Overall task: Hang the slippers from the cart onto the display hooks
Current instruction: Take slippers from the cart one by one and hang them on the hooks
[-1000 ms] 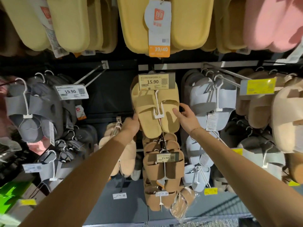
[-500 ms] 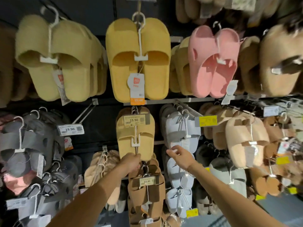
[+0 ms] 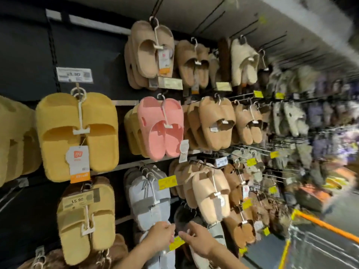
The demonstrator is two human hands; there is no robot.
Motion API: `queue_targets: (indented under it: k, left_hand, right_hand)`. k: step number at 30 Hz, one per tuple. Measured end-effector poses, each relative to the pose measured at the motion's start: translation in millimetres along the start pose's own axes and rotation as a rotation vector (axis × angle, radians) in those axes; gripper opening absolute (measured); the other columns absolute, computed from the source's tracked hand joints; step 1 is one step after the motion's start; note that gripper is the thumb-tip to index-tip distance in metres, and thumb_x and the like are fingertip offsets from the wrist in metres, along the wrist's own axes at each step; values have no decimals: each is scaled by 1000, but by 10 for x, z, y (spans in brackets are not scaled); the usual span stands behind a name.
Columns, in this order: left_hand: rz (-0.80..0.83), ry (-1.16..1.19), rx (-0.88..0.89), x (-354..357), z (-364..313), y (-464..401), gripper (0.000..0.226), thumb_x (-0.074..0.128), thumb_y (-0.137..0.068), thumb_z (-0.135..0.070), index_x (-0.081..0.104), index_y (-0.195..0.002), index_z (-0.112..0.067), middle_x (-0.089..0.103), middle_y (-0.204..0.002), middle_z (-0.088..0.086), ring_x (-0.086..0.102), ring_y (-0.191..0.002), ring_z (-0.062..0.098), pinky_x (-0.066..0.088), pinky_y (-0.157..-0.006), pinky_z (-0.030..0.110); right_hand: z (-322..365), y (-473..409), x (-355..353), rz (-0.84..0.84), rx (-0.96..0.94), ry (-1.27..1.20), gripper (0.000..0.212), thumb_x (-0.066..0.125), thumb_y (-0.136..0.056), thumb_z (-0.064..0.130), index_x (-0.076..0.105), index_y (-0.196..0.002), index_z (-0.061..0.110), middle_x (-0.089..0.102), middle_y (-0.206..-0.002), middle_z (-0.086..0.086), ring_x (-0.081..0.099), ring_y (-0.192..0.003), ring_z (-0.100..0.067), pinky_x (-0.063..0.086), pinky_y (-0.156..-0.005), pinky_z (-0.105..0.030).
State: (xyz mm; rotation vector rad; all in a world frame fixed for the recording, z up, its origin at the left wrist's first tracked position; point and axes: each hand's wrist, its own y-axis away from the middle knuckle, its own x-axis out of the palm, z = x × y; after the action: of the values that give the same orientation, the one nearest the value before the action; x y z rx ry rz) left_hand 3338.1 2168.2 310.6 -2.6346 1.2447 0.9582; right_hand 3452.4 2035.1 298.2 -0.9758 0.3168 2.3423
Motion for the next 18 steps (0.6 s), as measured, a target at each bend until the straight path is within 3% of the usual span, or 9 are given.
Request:
queue_targets:
  k: [2, 4, 5, 8, 10, 12, 14, 18]
  left_hand:
    - [79, -25, 30, 332, -228, 7, 28, 52, -99, -23, 62, -75, -13, 64, -62, 0, 56, -54, 12, 47, -58, 20]
    - [151, -30, 73, 699, -439, 34, 28, 51, -100, -29, 61, -80, -13, 64, -70, 2, 58, -60, 13, 47, -62, 23]
    - [170, -51, 100, 897, -515, 39, 27, 52, -99, -31, 61, -79, -15, 63, -70, 2, 57, -62, 13, 46, -63, 24]
    - [231, -160, 172, 1461, -763, 78, 28, 51, -97, -35, 62, -80, -16, 61, -72, -2, 57, -67, 12, 44, -64, 26]
    - [303, -194, 196, 1833, -905, 61, 35, 50, -99, -39, 67, -94, -8, 66, -85, 7, 64, -81, 22, 50, -75, 34]
    - [329, -238, 223, 2177, -1013, 60, 34, 49, -100, -41, 66, -91, -13, 70, -99, 11, 66, -96, 28, 51, -84, 36]
    - [344, -261, 253, 2543, -1105, 79, 29, 50, -99, -42, 61, -84, -20, 72, -97, 8, 66, -91, 26, 50, -77, 33]
    - [449, -373, 323, 3220, -1258, 138, 33, 47, -104, -37, 60, -83, -15, 63, -80, 5, 56, -72, 20, 41, -67, 32]
  right_hand:
    - [-218, 200, -259, -32, 44, -19, 38, 60, -92, 51, 59, -99, 14, 57, -88, 6, 51, -81, -9, 42, -72, -25]
    - [-467, 397, -499, -51, 64, -6, 18, 58, -96, 46, 55, -93, 29, 56, -85, 15, 51, -76, 1, 38, -63, -10]
    - [-611, 483, -609, -76, 77, 13, 19, 57, -96, 48, 52, -92, 30, 57, -86, 15, 52, -77, 1, 37, -62, -10]
    - [-1114, 684, -869, -146, 190, 69, 39, 55, -93, 58, 55, -97, 19, 63, -92, 1, 59, -85, -17, 40, -68, -30]
    - [-1432, 830, -1021, -165, 242, 93, 46, 54, -95, 56, 58, -104, 11, 68, -98, -7, 61, -90, -24, 39, -69, -32]
    - [-1691, 998, -1160, -183, 300, 101, 50, 53, -96, 56, 59, -112, 9, 69, -108, -9, 62, -98, -25, 43, -74, -33]
    - [-1974, 1161, -1271, -207, 359, 101, 47, 53, -96, 54, 60, -111, 10, 68, -113, -9, 62, -106, -27, 43, -77, -32]
    - [-2561, 1439, -1403, -205, 474, 96, 48, 52, -97, 55, 59, -110, 10, 67, -113, -10, 62, -108, -29, 46, -81, -34]
